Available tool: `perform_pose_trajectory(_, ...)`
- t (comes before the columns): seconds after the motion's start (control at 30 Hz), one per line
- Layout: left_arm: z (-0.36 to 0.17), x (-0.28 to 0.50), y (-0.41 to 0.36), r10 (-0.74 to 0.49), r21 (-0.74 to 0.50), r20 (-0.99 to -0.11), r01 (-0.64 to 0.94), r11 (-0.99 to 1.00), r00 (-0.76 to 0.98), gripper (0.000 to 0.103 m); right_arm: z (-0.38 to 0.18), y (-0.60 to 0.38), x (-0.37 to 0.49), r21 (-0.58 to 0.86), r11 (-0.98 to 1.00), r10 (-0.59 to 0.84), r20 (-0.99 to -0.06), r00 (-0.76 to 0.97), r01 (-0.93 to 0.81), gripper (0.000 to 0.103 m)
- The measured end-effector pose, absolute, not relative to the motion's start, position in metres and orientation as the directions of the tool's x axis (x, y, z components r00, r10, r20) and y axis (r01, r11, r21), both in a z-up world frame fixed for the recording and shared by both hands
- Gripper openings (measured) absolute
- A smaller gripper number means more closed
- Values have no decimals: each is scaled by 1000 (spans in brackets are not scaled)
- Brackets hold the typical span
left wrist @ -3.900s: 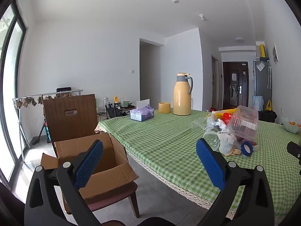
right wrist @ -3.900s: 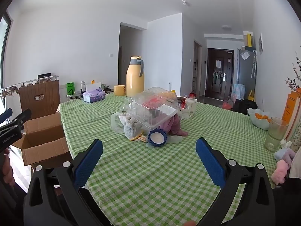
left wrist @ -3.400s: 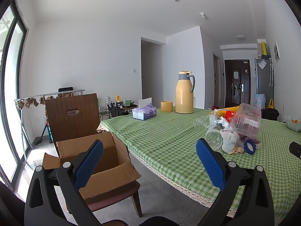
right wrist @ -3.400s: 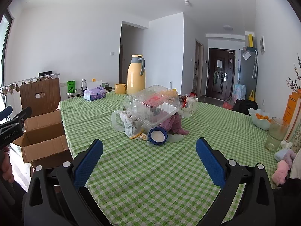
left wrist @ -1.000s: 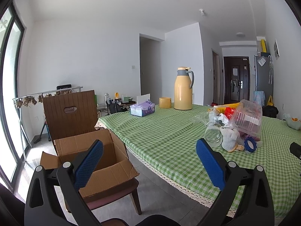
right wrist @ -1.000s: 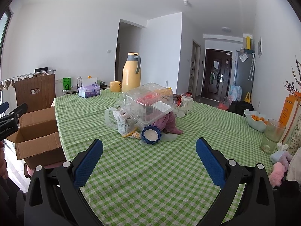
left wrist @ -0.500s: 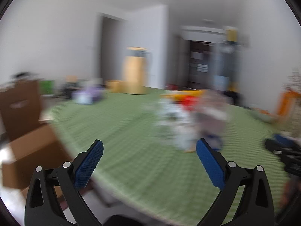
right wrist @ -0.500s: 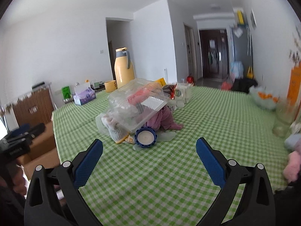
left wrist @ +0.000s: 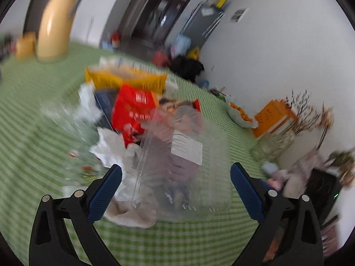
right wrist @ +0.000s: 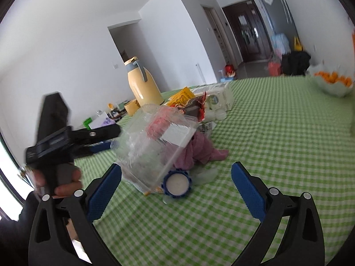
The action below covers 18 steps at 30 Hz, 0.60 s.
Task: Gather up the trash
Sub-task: 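Reach the left tool to the clear plastic container and grasp it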
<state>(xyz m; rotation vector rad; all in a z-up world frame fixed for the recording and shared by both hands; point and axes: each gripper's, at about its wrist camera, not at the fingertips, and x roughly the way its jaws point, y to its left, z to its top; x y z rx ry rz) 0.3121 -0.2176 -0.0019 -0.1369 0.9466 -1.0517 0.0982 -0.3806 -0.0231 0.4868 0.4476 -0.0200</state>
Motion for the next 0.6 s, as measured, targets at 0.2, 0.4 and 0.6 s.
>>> perform_pose_trajectory(0.2,-27,318,-207,-840,-657,-543,615,435,14,82,-34,-389,123,593,804,235,-382,894,42,95)
perform_pose_trajectory(0.4,-28,305,-190,-875,-697,-484,605,386,1,63,-56,-398,145,706,707,316,-362,877,37,66)
perform_pose_trajectory(0.6,-33,300,-192,-859,-687,-512,600,409,1,63,-63,-405,146,756,654,343,-341,875,38,55)
